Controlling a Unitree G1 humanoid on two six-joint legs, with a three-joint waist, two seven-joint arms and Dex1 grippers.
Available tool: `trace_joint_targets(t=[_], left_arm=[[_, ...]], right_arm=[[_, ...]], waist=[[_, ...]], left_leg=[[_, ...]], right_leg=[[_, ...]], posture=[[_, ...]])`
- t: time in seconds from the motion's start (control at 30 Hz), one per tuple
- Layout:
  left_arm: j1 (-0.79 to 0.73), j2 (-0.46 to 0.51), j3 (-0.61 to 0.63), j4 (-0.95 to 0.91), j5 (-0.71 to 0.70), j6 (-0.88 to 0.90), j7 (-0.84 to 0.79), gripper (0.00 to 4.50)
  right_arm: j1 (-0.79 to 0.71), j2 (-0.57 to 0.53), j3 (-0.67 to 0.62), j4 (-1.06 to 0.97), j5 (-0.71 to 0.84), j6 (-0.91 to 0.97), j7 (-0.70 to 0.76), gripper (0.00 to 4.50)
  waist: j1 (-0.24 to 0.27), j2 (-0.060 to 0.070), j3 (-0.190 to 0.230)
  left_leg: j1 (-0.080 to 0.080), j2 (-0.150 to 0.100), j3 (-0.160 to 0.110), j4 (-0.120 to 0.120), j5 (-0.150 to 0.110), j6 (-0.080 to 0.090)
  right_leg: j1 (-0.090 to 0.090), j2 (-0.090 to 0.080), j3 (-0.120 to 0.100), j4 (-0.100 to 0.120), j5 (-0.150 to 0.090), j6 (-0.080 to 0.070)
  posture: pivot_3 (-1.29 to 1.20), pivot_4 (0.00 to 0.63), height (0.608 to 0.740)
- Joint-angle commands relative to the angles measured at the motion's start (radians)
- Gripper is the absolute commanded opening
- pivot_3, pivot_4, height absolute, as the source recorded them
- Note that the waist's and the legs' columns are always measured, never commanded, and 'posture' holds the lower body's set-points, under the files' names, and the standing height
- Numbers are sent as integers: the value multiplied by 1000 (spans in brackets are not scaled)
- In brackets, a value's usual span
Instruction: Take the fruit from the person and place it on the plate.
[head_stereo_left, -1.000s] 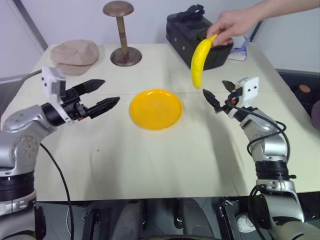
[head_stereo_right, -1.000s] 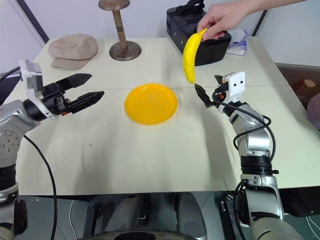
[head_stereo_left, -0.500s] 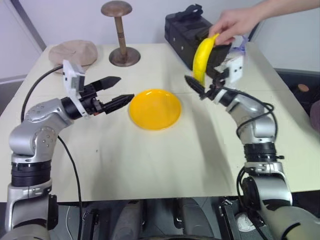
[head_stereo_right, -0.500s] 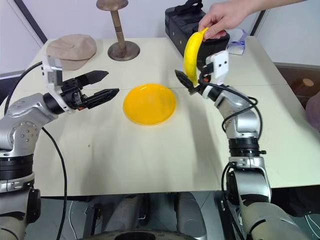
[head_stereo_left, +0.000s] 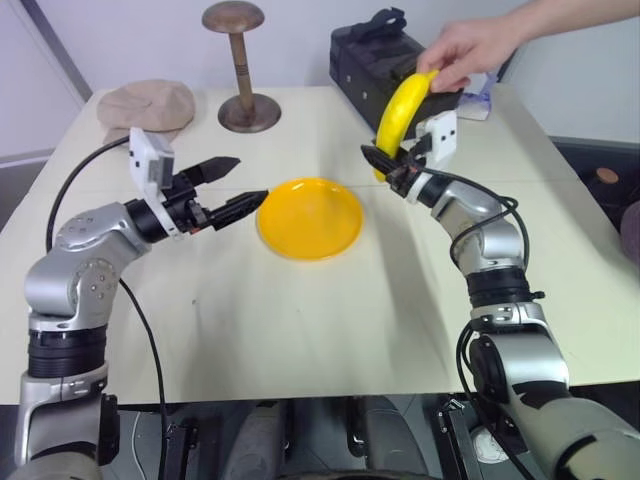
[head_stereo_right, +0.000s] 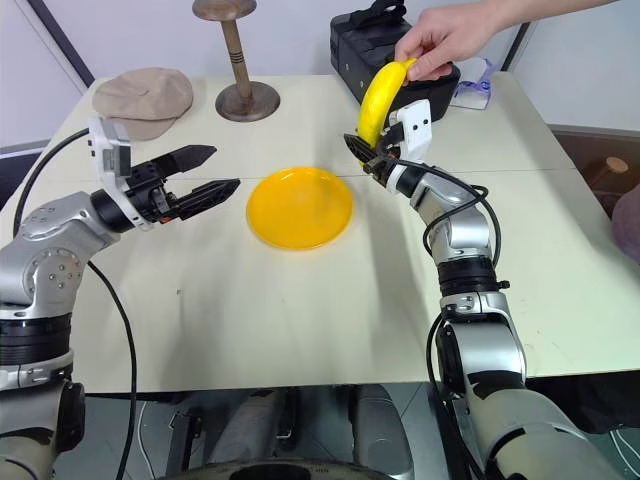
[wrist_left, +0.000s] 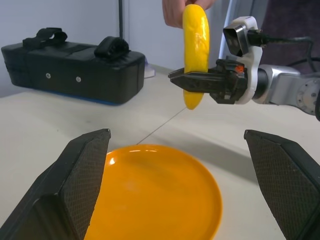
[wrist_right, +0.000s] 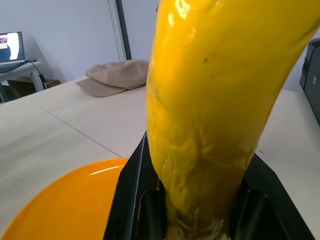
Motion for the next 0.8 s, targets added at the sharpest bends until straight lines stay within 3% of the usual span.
trace_joint_targets(t=[0.03,0.2,0.4,0.63,0.67,0.8], left_arm=[[6,23,29,-31,12,-28,-1,4500],[68,66,46,-38,35,-39,-13,4500],[114,74,67,-78,23,-29,7,4500],[153,57,81,-131,13,-21,46,4500],[157,55,84,-137,11,-20,52,4500],[176,53,90,-156,4,-19,67,4500]], right_arm=[[-33,14,23,-59,-11,-1,9,751],[-4,64,176,-139,-51,62,100,751],[-5,85,332,-84,-156,52,185,751],[-85,88,375,110,-256,-50,214,751],[-101,89,365,144,-260,-66,212,1775],[-128,86,341,209,-264,-107,231,3658]], waist=[[-1,0,0],[-12,0,0],[-1,0,0],[-1,0,0],[-2,0,0],[-3,0,0]], left_leg=[[0,0,0,0,0,0],[0,0,0,-2,0,0],[0,-1,0,-1,0,0],[0,-2,0,-1,0,0],[0,-1,0,-1,0,-1],[0,-1,0,-2,0,-1]], right_leg=[[0,0,0,0,0,0],[-2,-1,1,1,0,0],[-2,-1,1,1,0,0],[-2,-2,0,1,0,0],[-2,-2,0,1,0,0],[-3,-2,1,1,0,0]], posture=[[0,150,740],[0,150,740],[0,150,740],[0,150,740],[0,150,740],[0,150,740]])
